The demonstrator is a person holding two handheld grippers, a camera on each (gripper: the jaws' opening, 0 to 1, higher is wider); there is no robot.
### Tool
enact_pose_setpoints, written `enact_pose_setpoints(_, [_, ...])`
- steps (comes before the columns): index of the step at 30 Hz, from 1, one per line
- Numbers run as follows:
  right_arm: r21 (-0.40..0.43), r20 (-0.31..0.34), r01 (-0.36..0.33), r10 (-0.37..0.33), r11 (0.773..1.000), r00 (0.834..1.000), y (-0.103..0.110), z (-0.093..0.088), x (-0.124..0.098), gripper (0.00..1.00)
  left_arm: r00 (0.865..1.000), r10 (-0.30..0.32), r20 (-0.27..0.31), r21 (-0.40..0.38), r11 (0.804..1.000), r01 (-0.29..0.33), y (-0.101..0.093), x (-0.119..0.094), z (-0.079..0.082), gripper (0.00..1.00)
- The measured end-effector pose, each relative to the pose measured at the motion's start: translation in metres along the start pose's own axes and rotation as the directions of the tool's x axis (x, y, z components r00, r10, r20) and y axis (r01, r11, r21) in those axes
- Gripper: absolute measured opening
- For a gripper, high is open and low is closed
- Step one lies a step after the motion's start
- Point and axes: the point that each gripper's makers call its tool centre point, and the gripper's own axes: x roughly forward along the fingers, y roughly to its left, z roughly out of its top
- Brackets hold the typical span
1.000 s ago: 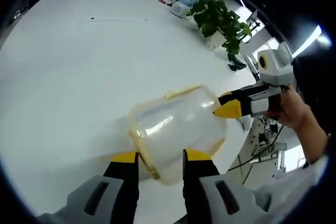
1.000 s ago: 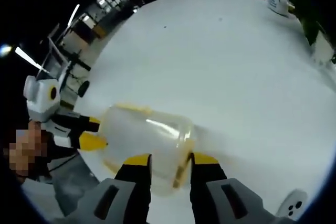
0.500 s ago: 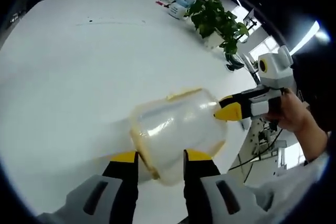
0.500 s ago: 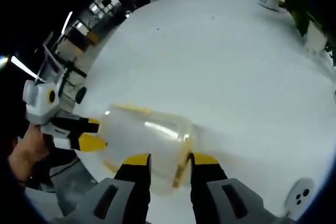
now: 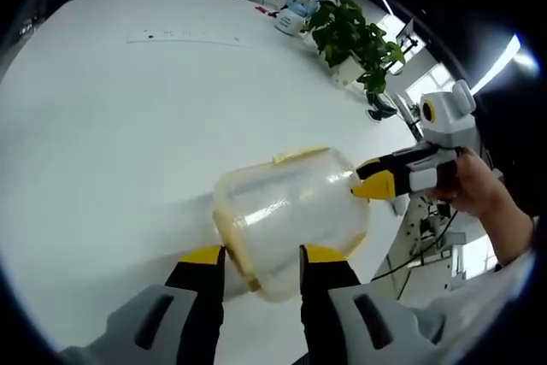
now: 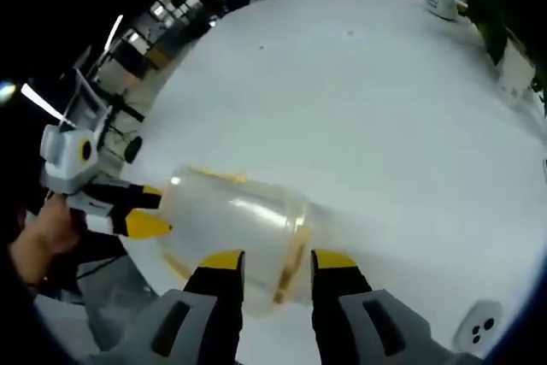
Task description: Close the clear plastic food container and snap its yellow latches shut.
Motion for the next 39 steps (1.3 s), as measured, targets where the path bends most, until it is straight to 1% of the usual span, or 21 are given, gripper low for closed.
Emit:
enact_pose_setpoints(1, [0.004,-0.009,-0.013,0.013,1.0,1.0,0.004,-0.001,-0.001,0.27,1.0,0.0,-0.001,0.004,1.0,0.0,0.001,0.0,0.0,0.32])
enact_pose_setpoints(4, [-0.002,-0.006,-0.016,0.016,1.0,1.0,0.003,0.0,-0.003,0.28,1.0,0.002,-0.007,0.016,1.0,-0.002,0.002,-0.002,0.001,0.3])
enact_pose_setpoints(6, [-0.04,-0.006,-0.007,0.007,0.999,1.0,0.002,0.002,-0.005,0.3,1.0,0.003,-0.007,0.022,1.0,-0.003,0.003,-0.004,0.001,0.3])
enact_pose_setpoints(9, [-0.056,-0.02,-0.022,0.021,0.998,1.0,0.004,0.001,-0.007,0.31,1.0,0.011,-0.008,0.036,0.999,-0.011,0.003,-0.008,0.001,0.31])
enact_pose_setpoints(11, [-0.098,-0.027,-0.019,0.016,0.995,0.999,0.004,0.001,-0.01,0.32,1.0,0.024,-0.013,0.067,0.997,-0.023,0.004,-0.01,0.0,0.32])
enact_pose_setpoints(12, [-0.118,-0.038,-0.027,0.023,0.993,0.999,0.005,0.0,-0.01,0.32,1.0,0.024,-0.014,0.07,0.997,-0.023,0.004,-0.01,0.0,0.33])
enact_pose_setpoints(14, [-0.127,-0.041,-0.041,0.036,0.991,0.999,0.01,0.0,-0.013,0.32,0.999,0.027,-0.021,0.09,0.996,-0.025,0.004,-0.011,-0.001,0.34])
enact_pose_setpoints(16, [-0.14,-0.031,-0.042,0.038,0.989,0.999,0.011,0.003,-0.015,0.32,0.999,0.027,-0.032,0.109,0.994,-0.024,0.003,-0.012,-0.001,0.35])
enact_pose_setpoints(18, [-0.157,-0.039,-0.04,0.034,0.987,0.999,0.011,0.004,-0.015,0.33,0.999,0.039,-0.034,0.141,0.989,-0.034,0.003,-0.013,0.0,0.36])
enact_pose_setpoints(22, [-0.2,-0.053,-0.047,0.037,0.979,0.998,0.014,0.004,-0.016,0.34,0.999,0.032,-0.032,0.144,0.989,-0.027,0.001,-0.015,0.003,0.37])
enact_pose_setpoints(24, [-0.204,-0.052,-0.046,0.036,0.978,0.998,0.014,0.005,-0.017,0.34,0.999,0.034,-0.03,0.158,0.987,-0.028,0.0,-0.017,0.005,0.37])
enact_pose_setpoints(27, [-0.232,-0.065,-0.056,0.042,0.971,0.997,0.015,0.004,-0.017,0.35,0.999,0.037,-0.029,0.182,0.983,-0.031,0.0,-0.018,0.009,0.37])
enact_pose_setpoints(30, [-0.267,-0.072,-0.066,0.049,0.961,0.996,0.015,0.004,-0.016,0.35,0.998,0.05,-0.04,0.219,0.975,-0.04,0.001,-0.02,0.009,0.38])
enact_pose_setpoints(33, [-0.289,-0.076,-0.075,0.055,0.954,0.996,0.016,0.006,-0.017,0.35,0.996,0.059,-0.06,0.27,0.962,-0.04,0.001,-0.02,0.009,0.39])
enact_pose_setpoints(35, [-0.337,-0.082,-0.075,0.05,0.939,0.995,0.017,0.008,-0.018,0.35,0.995,0.063,-0.08,0.307,0.951,-0.035,0.001,-0.021,0.008,0.4])
enact_pose_setpoints(37, [-0.373,-0.091,-0.078,0.048,0.925,0.995,0.017,0.008,-0.019,0.35,0.994,0.061,-0.09,0.327,0.944,-0.028,0.0,-0.021,0.008,0.42])
enact_pose_setpoints(38, [-0.376,-0.093,-0.078,0.046,0.924,0.995,0.018,0.008,-0.019,0.35,0.993,0.065,-0.101,0.347,0.937,-0.026,0.0,-0.022,0.008,0.42])
enact_pose_setpoints(39, [-0.402,-0.097,-0.076,0.04,0.913,0.994,0.017,0.008,-0.019,0.35,0.992,0.071,-0.106,0.366,0.93,-0.028,0.001,-0.022,0.008,0.42])
